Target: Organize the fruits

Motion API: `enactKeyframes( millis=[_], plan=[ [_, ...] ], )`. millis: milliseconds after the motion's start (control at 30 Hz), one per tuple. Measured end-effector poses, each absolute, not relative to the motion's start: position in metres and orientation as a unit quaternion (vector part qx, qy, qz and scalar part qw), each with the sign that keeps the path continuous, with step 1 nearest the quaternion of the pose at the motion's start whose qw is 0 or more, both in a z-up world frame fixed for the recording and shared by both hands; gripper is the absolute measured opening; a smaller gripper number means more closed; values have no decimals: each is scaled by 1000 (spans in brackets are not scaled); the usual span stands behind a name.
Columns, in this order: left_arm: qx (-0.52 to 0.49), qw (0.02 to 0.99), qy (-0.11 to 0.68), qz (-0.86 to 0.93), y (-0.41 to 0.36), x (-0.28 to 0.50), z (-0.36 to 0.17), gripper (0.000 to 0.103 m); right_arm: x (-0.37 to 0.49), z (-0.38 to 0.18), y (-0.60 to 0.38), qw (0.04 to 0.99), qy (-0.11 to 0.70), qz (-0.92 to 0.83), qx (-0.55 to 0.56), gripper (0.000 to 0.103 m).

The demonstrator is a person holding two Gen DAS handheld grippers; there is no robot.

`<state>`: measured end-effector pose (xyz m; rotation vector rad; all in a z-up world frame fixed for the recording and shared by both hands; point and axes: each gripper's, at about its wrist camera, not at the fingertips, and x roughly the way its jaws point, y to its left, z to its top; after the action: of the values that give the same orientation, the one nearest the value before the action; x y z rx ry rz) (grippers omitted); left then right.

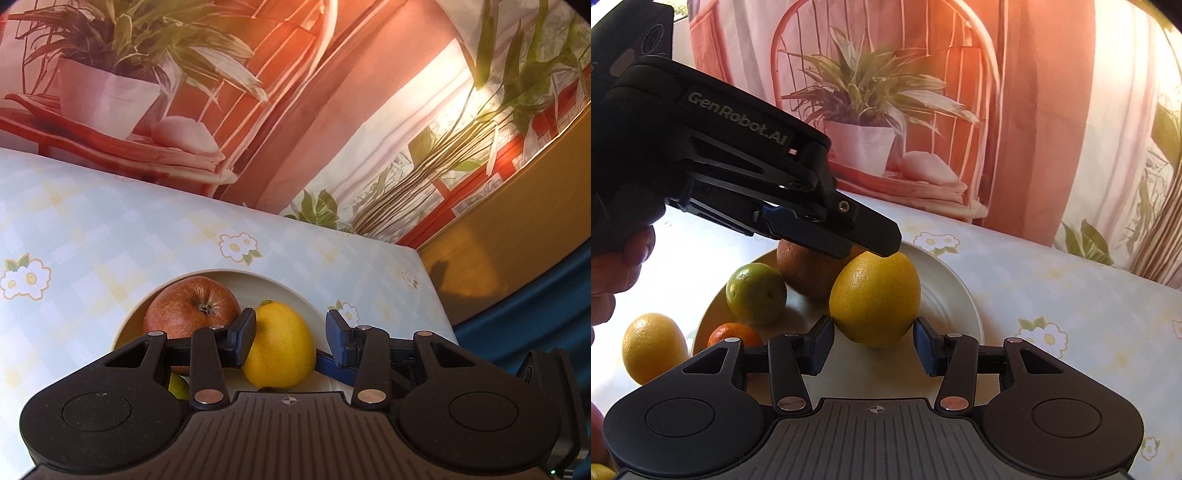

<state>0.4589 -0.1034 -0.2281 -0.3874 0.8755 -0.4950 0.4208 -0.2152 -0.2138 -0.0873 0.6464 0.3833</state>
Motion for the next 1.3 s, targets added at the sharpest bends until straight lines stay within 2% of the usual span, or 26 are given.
enactKeyframes(
  millis=[333,467,633,1300],
  plan=[
    [-174,881,379,-222,-78,438,-205,43,440,-209,-206,935,312,154,-76,43],
    [-160,890,370,-215,-72,429,-199,43,437,-208,-204,940,304,132,-83,51],
    [-151,897,361,-206,-65,415,-194,43,427,-206,-207,941,306,120,-81,51],
    [-28,942,305,-138,-23,315,-183,44,306,-190,-181,964,239,120,-13,51]
  ],
)
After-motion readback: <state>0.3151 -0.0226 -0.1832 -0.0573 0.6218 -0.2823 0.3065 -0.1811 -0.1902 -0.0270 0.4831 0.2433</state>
